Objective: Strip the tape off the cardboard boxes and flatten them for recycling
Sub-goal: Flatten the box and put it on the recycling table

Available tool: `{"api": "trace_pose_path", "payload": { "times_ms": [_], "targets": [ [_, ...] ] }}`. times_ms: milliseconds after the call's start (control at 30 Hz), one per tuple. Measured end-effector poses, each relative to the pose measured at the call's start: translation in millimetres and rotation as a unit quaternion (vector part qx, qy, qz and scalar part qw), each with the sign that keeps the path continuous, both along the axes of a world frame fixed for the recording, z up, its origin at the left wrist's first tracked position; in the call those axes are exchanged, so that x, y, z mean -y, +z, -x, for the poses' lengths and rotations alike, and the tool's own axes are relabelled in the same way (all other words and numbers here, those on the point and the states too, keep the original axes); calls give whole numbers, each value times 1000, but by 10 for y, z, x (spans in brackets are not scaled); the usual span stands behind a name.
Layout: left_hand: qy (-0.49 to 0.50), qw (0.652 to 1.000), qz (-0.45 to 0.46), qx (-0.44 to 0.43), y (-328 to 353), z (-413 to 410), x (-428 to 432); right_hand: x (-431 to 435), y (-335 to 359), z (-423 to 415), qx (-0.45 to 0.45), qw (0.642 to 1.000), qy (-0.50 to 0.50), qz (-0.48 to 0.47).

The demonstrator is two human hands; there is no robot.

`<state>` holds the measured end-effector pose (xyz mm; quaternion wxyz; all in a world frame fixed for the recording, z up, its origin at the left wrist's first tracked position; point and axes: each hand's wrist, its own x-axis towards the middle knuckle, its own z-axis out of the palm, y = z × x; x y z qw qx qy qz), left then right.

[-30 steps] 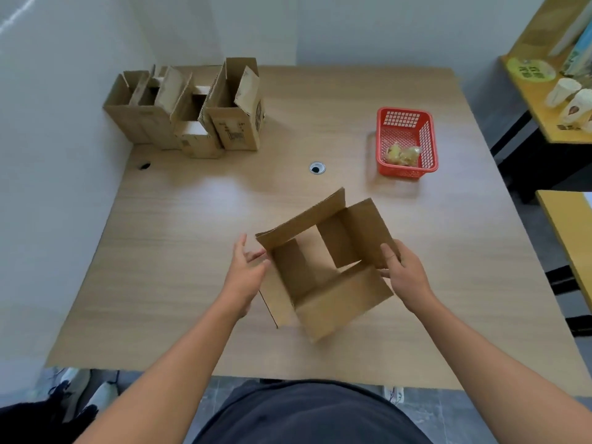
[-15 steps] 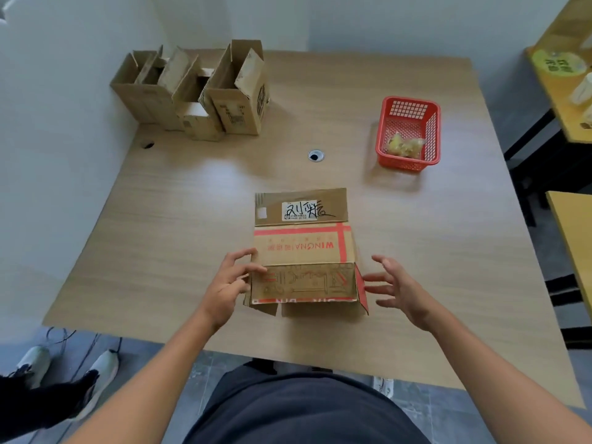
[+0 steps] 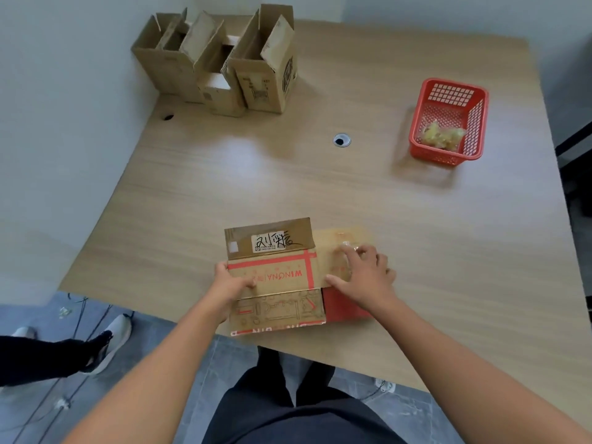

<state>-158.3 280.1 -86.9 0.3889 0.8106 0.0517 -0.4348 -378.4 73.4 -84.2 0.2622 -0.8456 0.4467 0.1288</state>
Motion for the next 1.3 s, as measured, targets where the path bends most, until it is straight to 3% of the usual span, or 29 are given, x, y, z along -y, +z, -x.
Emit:
{"api": "trace_pose_path", "payload": {
  "times_ms": [167, 333, 433, 533, 600, 867, 967, 1033, 1133, 1300],
  "targets": [
    [0, 1000, 6, 17, -246, -45, -177, 141, -181, -106, 33, 996, -81, -1],
    [-28, 992, -14, 124, -364, -154, -106, 191, -300, -170, 58, 988, -118, -86],
    [12, 998, 16, 62, -429, -399, -106, 210, -343, -123, 188, 932, -261, -167],
    [-23, 997, 65, -16, -487, -607, -161, 195, -278, -100, 237, 857, -376, -262],
    [-40, 996, 78, -27, -472, -671, -172, 140, -252, -102, 256, 837, -378, -301],
    [-77, 990, 115, 19, -238, -1036, 12, 73, 23, -309, 389, 797, -375, -271],
    [-35, 995, 87, 26, -226, -1165, 97, 129, 76, -365, 389, 783, -363, -323],
    [-28, 995, 31, 93, -278, -1211, 150, 149, 55, -411, 390, 760, -363, -373],
    [-36, 977, -49, 204, -411, -1230, 217, 119, -108, -497, 373, 779, -347, -366],
    [-144, 928, -91, 333, -605, -1058, 349, -82, -402, -625, 304, 876, -323, -190]
  ]
}}
